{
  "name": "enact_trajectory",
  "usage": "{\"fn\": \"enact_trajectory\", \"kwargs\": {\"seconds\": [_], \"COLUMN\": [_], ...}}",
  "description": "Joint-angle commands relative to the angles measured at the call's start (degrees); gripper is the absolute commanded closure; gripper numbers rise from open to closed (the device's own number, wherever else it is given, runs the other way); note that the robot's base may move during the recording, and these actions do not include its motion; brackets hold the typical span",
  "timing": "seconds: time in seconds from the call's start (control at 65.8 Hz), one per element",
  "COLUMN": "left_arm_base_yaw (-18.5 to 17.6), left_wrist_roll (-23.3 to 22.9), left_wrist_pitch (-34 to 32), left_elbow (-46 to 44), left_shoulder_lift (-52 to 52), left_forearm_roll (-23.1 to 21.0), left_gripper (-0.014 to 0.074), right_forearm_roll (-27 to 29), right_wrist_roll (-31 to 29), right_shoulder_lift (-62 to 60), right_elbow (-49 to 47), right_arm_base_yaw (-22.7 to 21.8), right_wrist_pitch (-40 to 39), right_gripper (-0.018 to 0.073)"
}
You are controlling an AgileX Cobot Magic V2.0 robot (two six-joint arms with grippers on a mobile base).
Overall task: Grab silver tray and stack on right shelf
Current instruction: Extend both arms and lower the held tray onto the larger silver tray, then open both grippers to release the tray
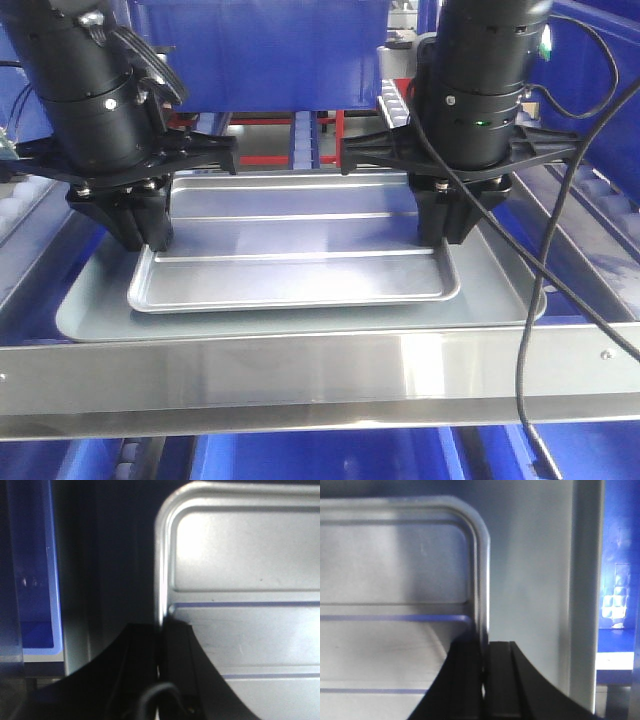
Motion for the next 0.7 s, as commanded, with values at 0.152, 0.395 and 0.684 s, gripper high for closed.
{"fn": "enact_trajectory", "kwargs": {"seconds": [0.152,0.395,0.684], "left_arm_base_yaw": [-1.25,0.65,2.67], "left_wrist_roll": [1.40,1.17,1.17], "left_wrist_pitch": [-5.53,-4.55,-2.74], "left_elbow": [-2.07,-2.07,-2.07], "left_shoulder_lift": [-2.61,-2.61,-2.61], "left_forearm_roll": [-0.38,-0.37,-0.14], "left_gripper": [0.0524,0.0200,0.0264], "right_forearm_roll": [1.99,1.70,1.66], "right_wrist_roll": [-0.25,-0.25,-0.25], "right_shoulder_lift": [-2.88,-2.88,-2.88], "right_elbow": [-2.49,-2.49,-2.49], "right_arm_base_yaw": [0.63,-1.55,-2.47], "right_wrist_pitch": [-6.79,-3.35,-4.13], "right_gripper": [0.0191,-0.0034,-0.0013]}}
